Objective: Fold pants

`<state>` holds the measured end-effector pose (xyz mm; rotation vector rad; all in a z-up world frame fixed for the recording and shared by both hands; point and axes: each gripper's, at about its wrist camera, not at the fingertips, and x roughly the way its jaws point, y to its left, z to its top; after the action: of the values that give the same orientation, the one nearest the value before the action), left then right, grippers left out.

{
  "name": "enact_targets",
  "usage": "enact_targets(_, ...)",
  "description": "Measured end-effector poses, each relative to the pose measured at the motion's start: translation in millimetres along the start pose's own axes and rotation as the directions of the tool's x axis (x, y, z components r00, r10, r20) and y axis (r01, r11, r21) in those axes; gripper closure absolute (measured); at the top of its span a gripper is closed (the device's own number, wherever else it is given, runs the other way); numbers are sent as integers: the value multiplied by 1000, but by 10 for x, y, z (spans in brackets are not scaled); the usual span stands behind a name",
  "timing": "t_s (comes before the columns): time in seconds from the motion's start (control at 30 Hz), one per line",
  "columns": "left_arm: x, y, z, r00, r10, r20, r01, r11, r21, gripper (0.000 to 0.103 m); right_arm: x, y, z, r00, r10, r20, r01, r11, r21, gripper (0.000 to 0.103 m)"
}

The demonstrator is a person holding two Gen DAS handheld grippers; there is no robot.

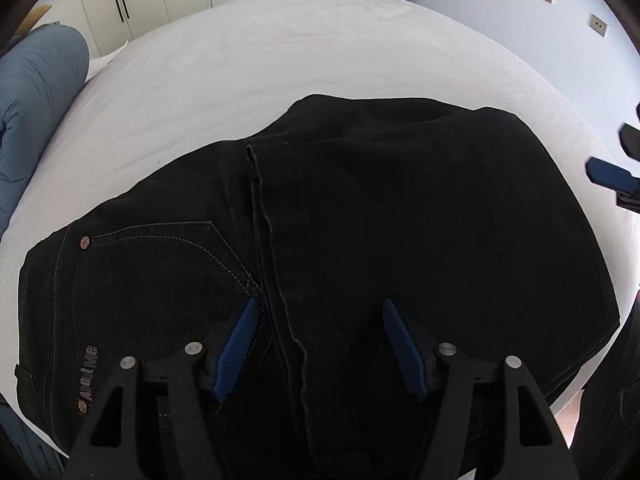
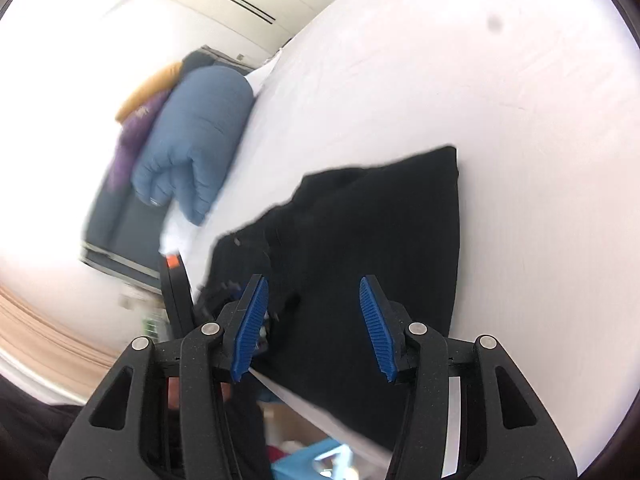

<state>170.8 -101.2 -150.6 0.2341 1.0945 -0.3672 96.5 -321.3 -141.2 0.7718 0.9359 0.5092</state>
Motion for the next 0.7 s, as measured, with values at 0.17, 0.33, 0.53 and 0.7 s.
enact_targets(0.17,59,0,55,999,14,-29,-13,1000,29,32,300,-518,902,998,62,1,-62,993,99,57)
enact_targets(0.33,82,-1,48,1000,13,-19,-12,1000,20,32,652,-927,1442,995,39,-95,-24,988,155,68)
enact_targets(0.53,50,28,-13,1000,4,-10,-4,1000,26,32,587,-813,865,988,63,-143,-45,991,127,68)
enact_targets(0.7,8,26,-63,1000,5,-2,-5,1000,28,32,455,-532,286,976,61,-210,-49,997,63,68)
